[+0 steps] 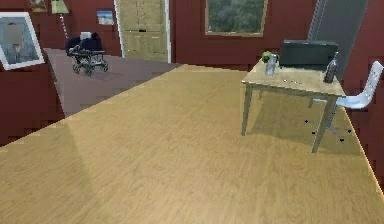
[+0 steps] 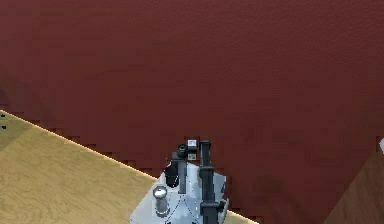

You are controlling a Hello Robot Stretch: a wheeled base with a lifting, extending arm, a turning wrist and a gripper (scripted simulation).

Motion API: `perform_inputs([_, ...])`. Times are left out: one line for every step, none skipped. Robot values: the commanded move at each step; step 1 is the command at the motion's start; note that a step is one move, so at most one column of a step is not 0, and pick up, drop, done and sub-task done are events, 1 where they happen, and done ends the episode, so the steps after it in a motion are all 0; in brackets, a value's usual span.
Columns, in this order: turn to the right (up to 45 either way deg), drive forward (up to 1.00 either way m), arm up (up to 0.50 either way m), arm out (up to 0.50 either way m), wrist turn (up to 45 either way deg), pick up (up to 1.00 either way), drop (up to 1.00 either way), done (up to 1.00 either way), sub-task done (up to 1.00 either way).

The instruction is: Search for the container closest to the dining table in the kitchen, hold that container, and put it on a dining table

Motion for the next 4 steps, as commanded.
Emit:
perform_inputs([0.0, 0.00, 0.00, 0.00, 45.0, 0.00, 0.00, 0.00, 0.00])
perform_inputs([0.0, 0.00, 0.00, 0.00, 45.0, 0.00, 0.00, 0.00, 0.00])
perform_inputs([0.0, 0.00, 0.00, 0.00, 45.0, 0.00, 0.00, 0.00, 0.00])
perform_inputs([0.0, 0.00, 0.00, 0.00, 24.0, 0.00, 0.00, 0.00, 0.00])
